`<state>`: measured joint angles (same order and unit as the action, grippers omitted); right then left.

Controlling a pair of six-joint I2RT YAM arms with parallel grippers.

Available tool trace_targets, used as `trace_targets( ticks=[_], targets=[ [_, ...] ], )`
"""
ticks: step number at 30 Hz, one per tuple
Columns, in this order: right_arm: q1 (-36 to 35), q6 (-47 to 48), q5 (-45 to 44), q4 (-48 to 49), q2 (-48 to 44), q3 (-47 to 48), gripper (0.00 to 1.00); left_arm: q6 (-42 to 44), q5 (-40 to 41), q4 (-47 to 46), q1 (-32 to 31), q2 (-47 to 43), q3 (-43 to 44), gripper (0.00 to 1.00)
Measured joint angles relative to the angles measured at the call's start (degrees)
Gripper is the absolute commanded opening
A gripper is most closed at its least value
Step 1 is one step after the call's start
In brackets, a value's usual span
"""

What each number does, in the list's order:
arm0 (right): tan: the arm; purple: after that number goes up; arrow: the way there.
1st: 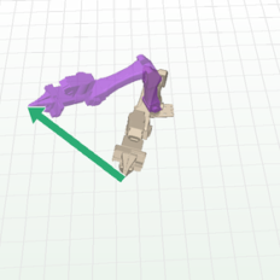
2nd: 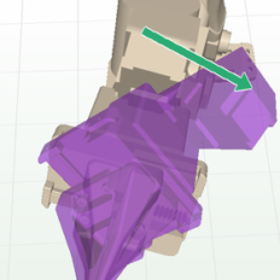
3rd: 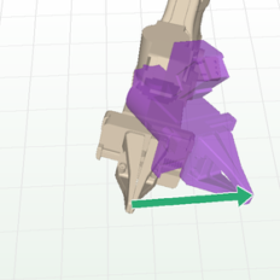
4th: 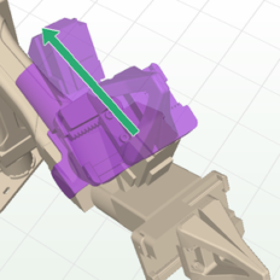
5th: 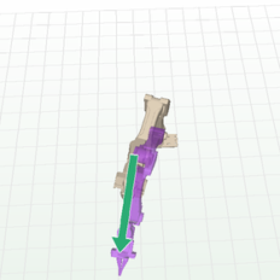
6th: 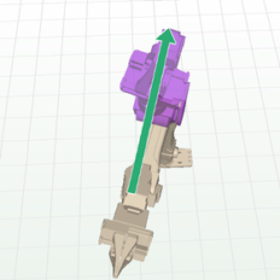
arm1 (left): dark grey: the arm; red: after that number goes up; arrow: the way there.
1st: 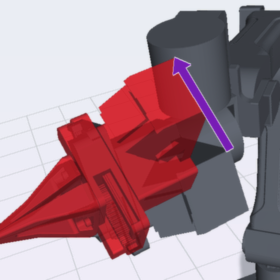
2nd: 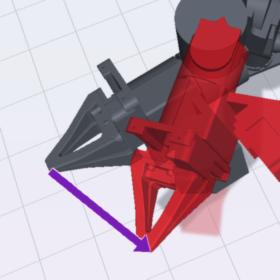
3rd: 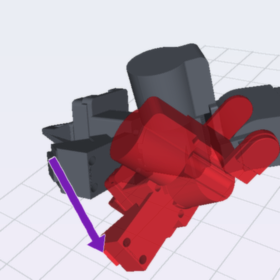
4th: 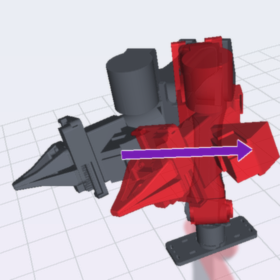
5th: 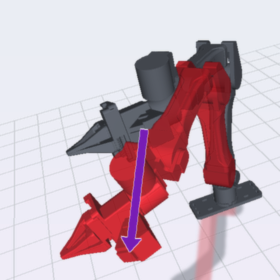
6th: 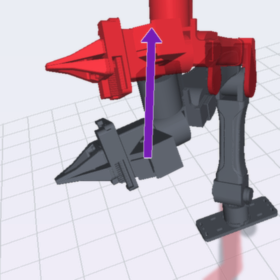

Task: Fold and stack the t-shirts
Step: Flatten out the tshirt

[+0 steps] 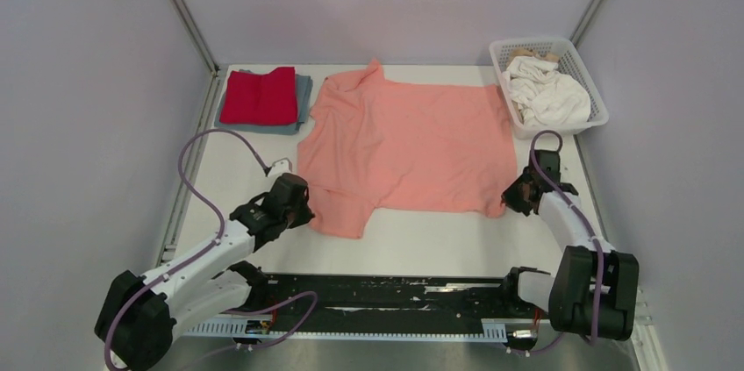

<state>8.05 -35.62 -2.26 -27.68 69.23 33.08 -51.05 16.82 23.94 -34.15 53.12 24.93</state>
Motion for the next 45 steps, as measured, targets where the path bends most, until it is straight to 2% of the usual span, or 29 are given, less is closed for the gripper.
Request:
trace_targets(
  ticks=[8,14,22,26,30,38,41,45],
  targets=[
    [0.0,-0.1,6.7,3.3,-6.3,10.5,0.00,5.4,0.4,-1.6,0.0,-2.4,9.9,0.00],
    [0.0,-0.2,8.6,6.5,-9.5,18.2,0.00,12.9,4.5,-3.6,0.0,-5.7,18.7,0.00],
    [-0.1,1.8,9.9,6.7,-17.1,27.6,0.00,21.2,13.9,-3.7,0.0,-8.3,36.5,0.00],
    [0.0,3.5,9.8,5.8,-22.1,34.1,0.00,26.0,14.7,-4.5,0.0,-10.7,45.3,0.00],
    [0.0,5.4,9.7,3.5,-25.3,42.7,0.00,30.3,11.9,-4.1,0.0,-11.2,55.6,0.00],
    [0.0,7.4,8.9,-1.6,-31.9,54.4,0.00,35.8,-1.9,0.1,0.0,-10.3,80.6,0.00],
    [0.0,7.7,9.4,-3.5,-32.9,58.0,0.00,36.9,-6.6,0.7,0.0,-10.3,85.9,0.00],
    [0.0,7.9,10.4,-5.1,-33.1,59.7,0.00,38.2,-9.2,1.4,0.0,-10.2,87.0,0.00]
  ],
)
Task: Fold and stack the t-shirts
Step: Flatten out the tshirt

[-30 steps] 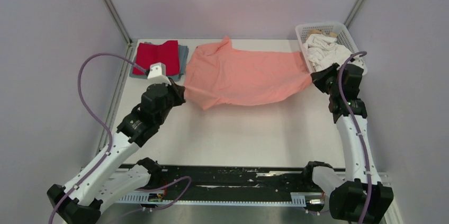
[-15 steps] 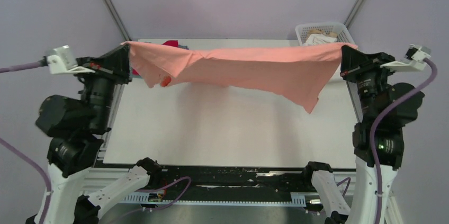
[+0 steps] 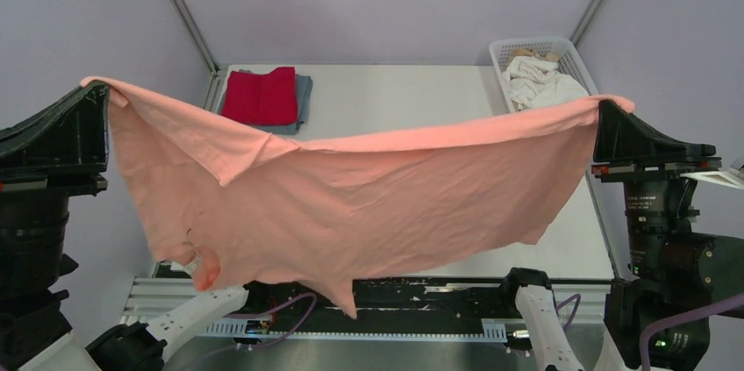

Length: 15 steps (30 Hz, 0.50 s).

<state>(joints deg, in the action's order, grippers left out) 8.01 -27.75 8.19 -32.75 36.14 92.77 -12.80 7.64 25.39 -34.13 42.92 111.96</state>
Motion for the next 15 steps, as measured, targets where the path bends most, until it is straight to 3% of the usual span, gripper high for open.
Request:
trace_targets(
  ticks=[4,9,15],
  targets=[
    [0.0,0.0,-0.2,-1.0,0.0,-2.5,0.00,1.8,1.7,-0.1,0.0,1.1,-3.2,0.00],
    [0.0,-0.2,-2.0,1.2,1.0,-12.4,0.00,5.3,11.4,-8.1,0.0,3.0,-18.0,0.00],
    [0.0,-2.0,-5.3,10.5,11.6,-29.4,0.00,5.8,20.6,-15.0,3.8,16.0,-30.8,0.00]
  ],
)
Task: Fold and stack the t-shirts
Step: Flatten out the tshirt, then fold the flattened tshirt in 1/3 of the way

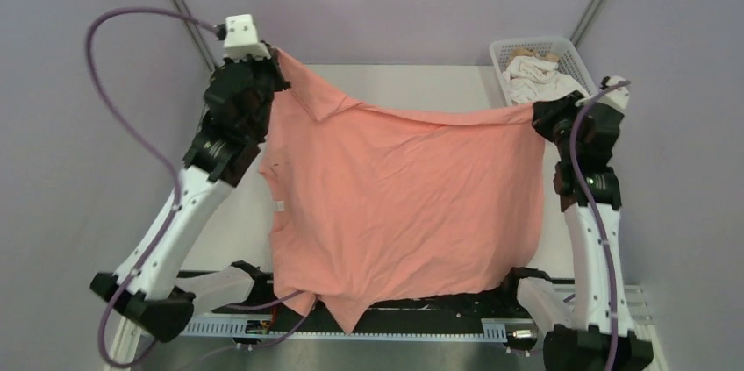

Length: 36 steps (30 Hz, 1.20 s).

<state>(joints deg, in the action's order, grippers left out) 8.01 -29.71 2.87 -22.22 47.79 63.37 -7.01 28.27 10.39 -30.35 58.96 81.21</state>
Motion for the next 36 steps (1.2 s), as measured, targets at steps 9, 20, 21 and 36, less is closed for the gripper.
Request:
trace_targets(
  ticks=[9,20,21,36],
  targets=[
    [-0.1,-2.4,0.6,9.7,33.5,-6.6,0.00,-5.3,-0.7,-3.0,10.8,37.1,-0.8,0.00],
    [-1.2,-3.0,-0.4,14.9,46.8,-2.6,0.00,-5.6,-1.7,-0.4,11.6,59.7,13.5,0.00],
    [-1.3,-3.0,-0.5,15.3,46.9,-2.3,0.00,-5.7,-1.7,-0.3,11.7,59.7,13.6,0.00],
    [-1.4,-1.4,-1.0,15.6,46.2,-1.5,0.01,-16.1,-1.0,6.3,12.2,42.9,-1.8,0.00]
  ],
)
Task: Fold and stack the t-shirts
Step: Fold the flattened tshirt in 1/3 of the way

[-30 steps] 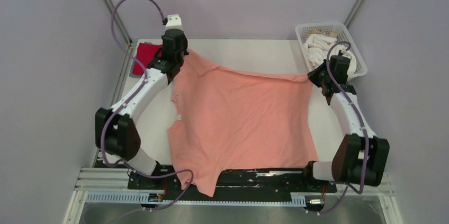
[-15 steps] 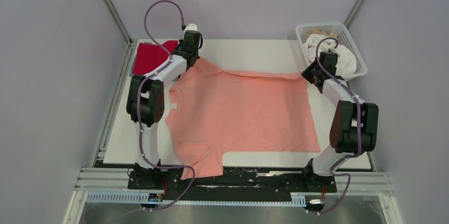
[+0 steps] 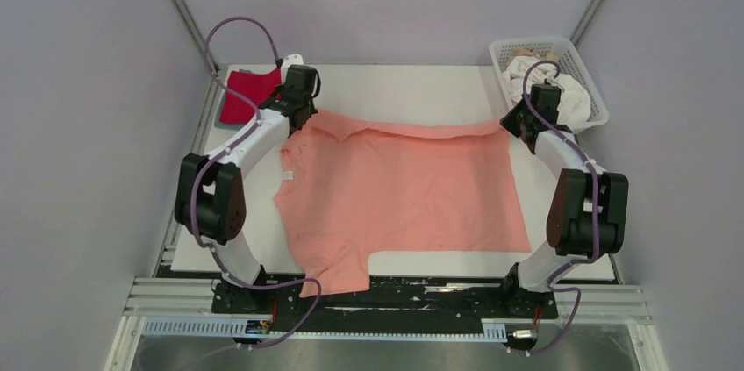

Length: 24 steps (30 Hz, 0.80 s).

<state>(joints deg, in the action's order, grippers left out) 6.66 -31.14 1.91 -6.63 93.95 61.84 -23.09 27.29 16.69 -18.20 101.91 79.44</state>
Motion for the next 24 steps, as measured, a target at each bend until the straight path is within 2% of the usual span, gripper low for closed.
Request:
trace_targets(
  ticks=[8,14,24],
  targets=[
    [0.0,2.4,-0.7,-2.7,-0.5,0.4,0.00,-11.3,2.9,8.5,-4.0,-11.3,-8.9,0.00],
    [0.0,4.5,-1.9,-4.8,-0.5,1.9,0.00,-20.2,6.3,17.8,-9.0,-16.2,-11.3,0.00],
    [-0.1,7.0,-2.9,-7.3,-0.5,3.1,0.00,-34.2,4.9,29.9,-14.2,-22.0,-16.7,0.00]
  ],
)
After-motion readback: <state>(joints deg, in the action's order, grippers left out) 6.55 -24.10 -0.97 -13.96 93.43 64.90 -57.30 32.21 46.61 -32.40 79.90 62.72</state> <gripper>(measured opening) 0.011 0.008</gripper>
